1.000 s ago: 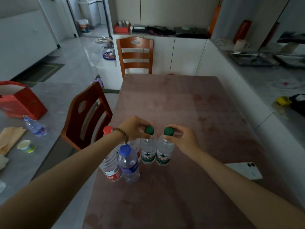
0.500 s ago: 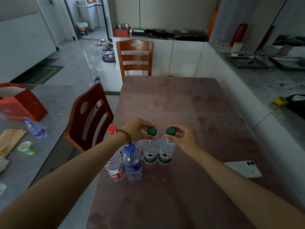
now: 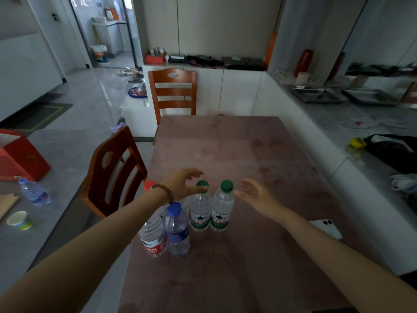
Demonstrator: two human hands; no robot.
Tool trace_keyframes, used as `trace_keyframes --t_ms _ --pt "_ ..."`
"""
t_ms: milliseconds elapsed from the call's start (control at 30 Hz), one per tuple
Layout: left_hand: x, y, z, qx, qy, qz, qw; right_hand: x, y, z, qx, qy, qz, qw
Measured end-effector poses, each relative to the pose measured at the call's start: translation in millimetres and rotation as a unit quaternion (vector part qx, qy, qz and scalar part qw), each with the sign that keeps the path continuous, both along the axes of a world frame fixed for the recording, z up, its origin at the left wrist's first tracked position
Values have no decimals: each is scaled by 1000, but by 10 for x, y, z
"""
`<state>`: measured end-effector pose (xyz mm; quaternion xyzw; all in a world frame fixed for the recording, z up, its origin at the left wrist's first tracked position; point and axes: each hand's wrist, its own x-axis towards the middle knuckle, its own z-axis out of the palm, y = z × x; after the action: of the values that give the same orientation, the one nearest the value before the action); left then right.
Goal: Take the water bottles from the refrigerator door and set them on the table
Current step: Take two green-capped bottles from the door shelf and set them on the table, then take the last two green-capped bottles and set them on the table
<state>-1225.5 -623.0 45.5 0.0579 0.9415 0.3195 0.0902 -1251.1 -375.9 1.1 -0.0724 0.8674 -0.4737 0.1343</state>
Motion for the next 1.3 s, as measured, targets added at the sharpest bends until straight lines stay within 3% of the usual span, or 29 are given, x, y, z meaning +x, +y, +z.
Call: trace_keyframes --t_ms 167,400,567,733,900,1067,1300 --pt "-38 209 114 -42 71 -10 997 277 407 97 99 -41 -57 993" --pt "38 560 149 -150 112 -159 969 1256 858 339 156 -121 -126 972" --pt "477 747 158 -142 157 -280 936 2462 904 524 201 -124 -235 943" --pt "1108 862 183 -117 151 -358 914 3647 748 780 243 -146 -319 904" --pt "1862 1108 284 -150 122 -457 868 4932 461 1099 250 -168 -387 871" --pt "2992 1436 373 -143 141 -545 814 6292 89 1340 254 -157 -470 831" --pt "4873 1705 502 -99 114 -616 773 8098 -554 1709 237 -114 -538 800"
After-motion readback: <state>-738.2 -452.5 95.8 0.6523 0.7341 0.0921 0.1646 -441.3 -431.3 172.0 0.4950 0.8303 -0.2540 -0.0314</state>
